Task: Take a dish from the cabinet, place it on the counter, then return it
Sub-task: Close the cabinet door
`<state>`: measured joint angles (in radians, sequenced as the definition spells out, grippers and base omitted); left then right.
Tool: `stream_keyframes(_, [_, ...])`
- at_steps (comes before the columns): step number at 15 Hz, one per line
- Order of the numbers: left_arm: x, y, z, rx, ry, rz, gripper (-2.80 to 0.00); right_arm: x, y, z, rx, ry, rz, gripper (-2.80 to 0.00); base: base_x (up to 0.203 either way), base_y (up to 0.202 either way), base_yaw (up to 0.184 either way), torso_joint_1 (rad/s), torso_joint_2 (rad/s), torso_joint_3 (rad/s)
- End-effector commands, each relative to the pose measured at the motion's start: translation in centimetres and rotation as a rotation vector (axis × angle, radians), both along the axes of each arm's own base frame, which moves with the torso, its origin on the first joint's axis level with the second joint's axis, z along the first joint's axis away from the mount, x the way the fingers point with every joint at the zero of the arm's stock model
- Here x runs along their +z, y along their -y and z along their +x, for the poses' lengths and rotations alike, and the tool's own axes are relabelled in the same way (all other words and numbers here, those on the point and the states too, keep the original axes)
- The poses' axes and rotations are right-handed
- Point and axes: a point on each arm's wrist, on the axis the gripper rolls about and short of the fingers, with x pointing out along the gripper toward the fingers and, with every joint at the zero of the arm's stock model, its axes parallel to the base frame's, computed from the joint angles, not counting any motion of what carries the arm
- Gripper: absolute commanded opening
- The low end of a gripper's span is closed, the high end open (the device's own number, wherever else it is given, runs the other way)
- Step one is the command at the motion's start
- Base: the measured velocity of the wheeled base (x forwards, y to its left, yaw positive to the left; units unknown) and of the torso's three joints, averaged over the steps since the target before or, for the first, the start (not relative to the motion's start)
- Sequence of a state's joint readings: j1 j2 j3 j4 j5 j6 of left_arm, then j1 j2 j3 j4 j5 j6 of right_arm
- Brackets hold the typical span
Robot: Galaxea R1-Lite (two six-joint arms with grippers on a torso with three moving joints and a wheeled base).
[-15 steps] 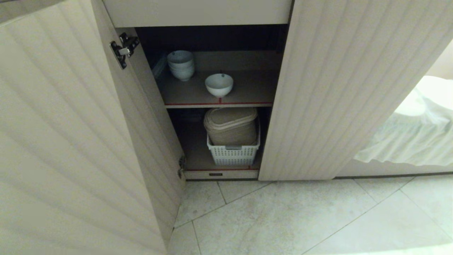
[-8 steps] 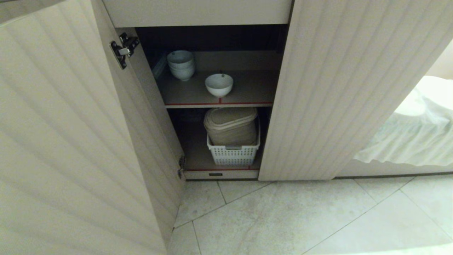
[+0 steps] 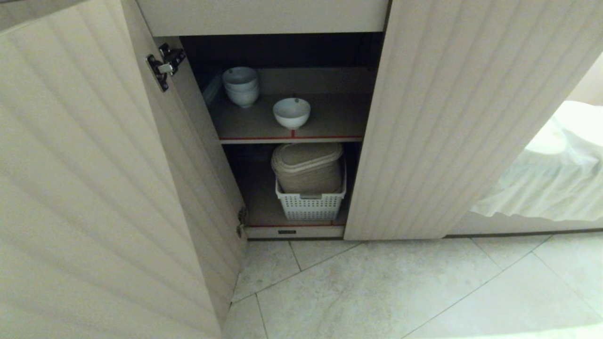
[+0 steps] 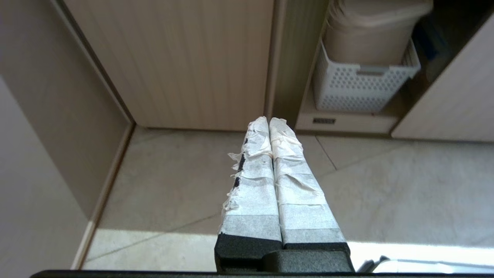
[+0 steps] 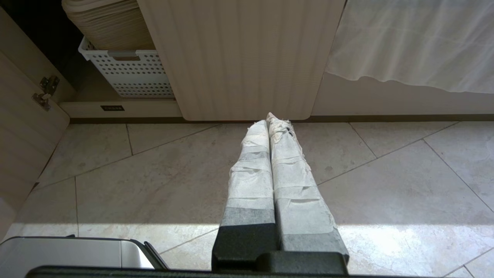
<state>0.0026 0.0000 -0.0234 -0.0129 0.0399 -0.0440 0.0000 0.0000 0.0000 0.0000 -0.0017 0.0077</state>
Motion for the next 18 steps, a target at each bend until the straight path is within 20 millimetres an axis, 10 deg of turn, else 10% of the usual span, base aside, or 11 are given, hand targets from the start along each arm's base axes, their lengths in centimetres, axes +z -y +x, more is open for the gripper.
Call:
stream_keyframes(1, [2.2, 0.0, -0.9, 0.015, 0.038, -0.002, -2.80, 0.0, 0.0, 0.0, 0.000, 0.000, 0.000, -2.80, 0.000, 0.000, 0.000, 0.000, 0.00, 0.000])
stream_keyframes(9, [5.6, -0.8, -2.2, 0.376, 0.049, 0.021, -2.80, 0.0, 0.0, 0.0, 0.000, 0.000, 0.000, -2.80, 0.000, 0.000, 0.000, 0.000, 0.00, 0.000])
stream_keyframes(18, [10.7, -1.0, 1.4, 0.209, -0.068, -0.069, -2.80, 0.0, 0.0, 0.0, 0.001, 0.000, 0.000, -2.80, 0.000, 0.000, 0.000, 0.000, 0.00, 0.000])
